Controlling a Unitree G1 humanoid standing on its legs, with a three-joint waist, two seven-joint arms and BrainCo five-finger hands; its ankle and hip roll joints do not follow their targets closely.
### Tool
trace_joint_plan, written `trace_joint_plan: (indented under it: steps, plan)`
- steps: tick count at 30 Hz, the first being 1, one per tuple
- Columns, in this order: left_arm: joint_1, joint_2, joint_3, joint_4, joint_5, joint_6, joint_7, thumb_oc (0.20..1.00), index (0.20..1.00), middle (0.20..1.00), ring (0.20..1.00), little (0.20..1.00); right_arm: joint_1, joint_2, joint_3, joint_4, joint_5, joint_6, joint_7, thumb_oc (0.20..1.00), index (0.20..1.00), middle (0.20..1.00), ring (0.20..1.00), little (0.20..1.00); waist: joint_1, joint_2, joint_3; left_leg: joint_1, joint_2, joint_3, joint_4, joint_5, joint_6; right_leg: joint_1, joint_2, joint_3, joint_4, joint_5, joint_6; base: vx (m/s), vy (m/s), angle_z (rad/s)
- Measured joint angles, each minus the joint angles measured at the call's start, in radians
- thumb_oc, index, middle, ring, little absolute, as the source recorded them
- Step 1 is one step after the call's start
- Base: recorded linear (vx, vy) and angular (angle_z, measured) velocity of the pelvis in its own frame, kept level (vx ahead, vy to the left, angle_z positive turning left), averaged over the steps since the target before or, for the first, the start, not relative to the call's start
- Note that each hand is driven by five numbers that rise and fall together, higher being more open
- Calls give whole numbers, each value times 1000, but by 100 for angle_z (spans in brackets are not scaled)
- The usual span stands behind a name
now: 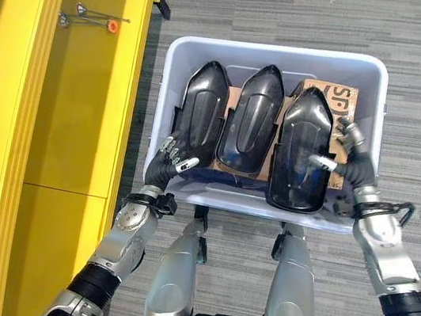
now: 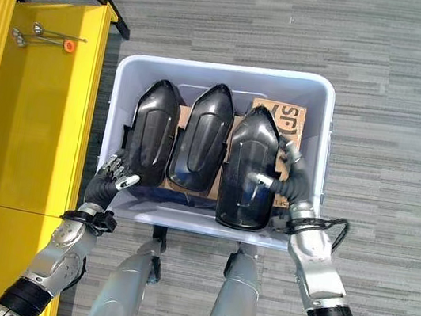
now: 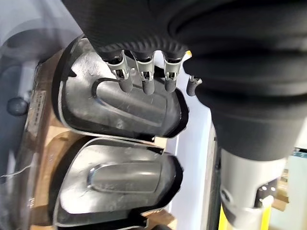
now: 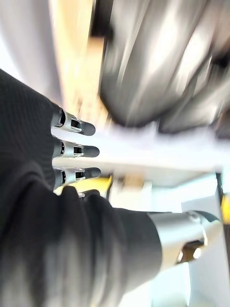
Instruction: Move parts from the plastic box to the shelf.
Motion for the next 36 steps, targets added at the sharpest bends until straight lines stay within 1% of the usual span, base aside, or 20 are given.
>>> trace_joint_plan:
  steps: [5, 7, 10, 12, 15, 21, 24, 25, 31, 36]
  plan:
    - [-3, 0, -3, -2, 0, 0, 0, 1000, 1000, 1000, 1000, 1000, 27, 12, 34, 25, 16, -13, 1, 1000, 1000, 1000, 1000, 1000, -5, 0, 0, -5, 4, 3, 0, -1, -1, -6, 4, 1, 0, 1, -1, 0, 0, 0]
    - [-3, 0, -4, -2, 0, 0, 1, 1000, 1000, 1000, 1000, 1000, 36, 31, 40, 67, 52, -16, -2, 1000, 1000, 1000, 1000, 1000, -5, 0, 0, -7, 4, 3, 0, -1, -1, -9, 4, 2, 0, 7, -2, 0, 0, 0]
    - [-4, 0, -4, -2, 0, 0, 7, 1000, 1000, 1000, 1000, 1000, 42, 57, 42, 93, 54, -17, -16, 1000, 1000, 1000, 1000, 1000, -8, 0, 0, -7, 4, 4, 0, -1, -1, -8, 5, 2, 0, 7, -2, 0, 0, 0]
    - [-4, 0, -4, -2, 0, 0, 13, 1000, 1000, 1000, 1000, 1000, 39, 74, 42, 103, 54, -17, -33, 1000, 1000, 1000, 1000, 1000, -9, 0, 0, -7, 4, 5, 1, -1, -1, -9, 5, 2, 0, 7, -2, 0, 0, 0]
    - [-3, 0, -5, -1, 0, 0, 18, 1000, 1000, 1000, 1000, 1000, 11, 99, 35, 194, 53, -26, -88, 1000, 1000, 1000, 1000, 1000, -10, 0, 0, -7, 3, 5, 2, -2, -1, -9, 4, 6, 0, 8, -2, 0, 0, 0]
    - [-1, 0, -6, -1, 0, 0, 21, 1000, 1000, 1000, 1000, 1000, 2, 104, 27, 249, 53, -28, -140, 1000, 1000, 1000, 1000, 1000, -9, 0, 0, -8, 3, 8, 2, -2, -1, -9, 5, 8, -5, 10, -3, 0, 0, 0]
    - [-2, 0, -7, -1, 0, 0, 24, 1000, 1000, 1000, 1000, 1000, -1, 124, 19, 250, 53, -28, -156, 1000, 1000, 1000, 1000, 1000, -9, 0, 0, -8, 3, 12, 2, -2, -1, -9, 5, 11, -10, 12, -2, 3, 0, -2]
    - [-1, 0, -7, -1, 0, 0, 31, 1000, 1000, 1000, 1000, 1000, -2, 125, 19, 250, 53, -28, -158, 1000, 1000, 1000, 1000, 1000, -8, 0, 0, -8, 2, 13, 2, -2, -1, -9, 5, 13, -11, 14, 2, 0, 0, 0]
    - [-1, 0, -7, 0, -1, 0, 41, 1000, 1000, 1000, 1000, 1000, 2, 126, 20, 293, 52, -25, -169, 1000, 1000, 1000, 1000, 1000, 0, 0, 0, -8, 1, 14, 3, -2, 0, -9, 5, 14, -14, 19, -2, 0, 0, 0]
    - [1, 0, -7, 0, -1, -1, 41, 1000, 1000, 1000, 1000, 1000, 1, 130, 23, 374, 53, -19, -180, 1000, 1000, 1000, 1000, 1000, 6, 0, 0, -22, 1, 12, 17, -5, 1, -14, 3, 14, -16, 22, -6, 0, 0, 0]
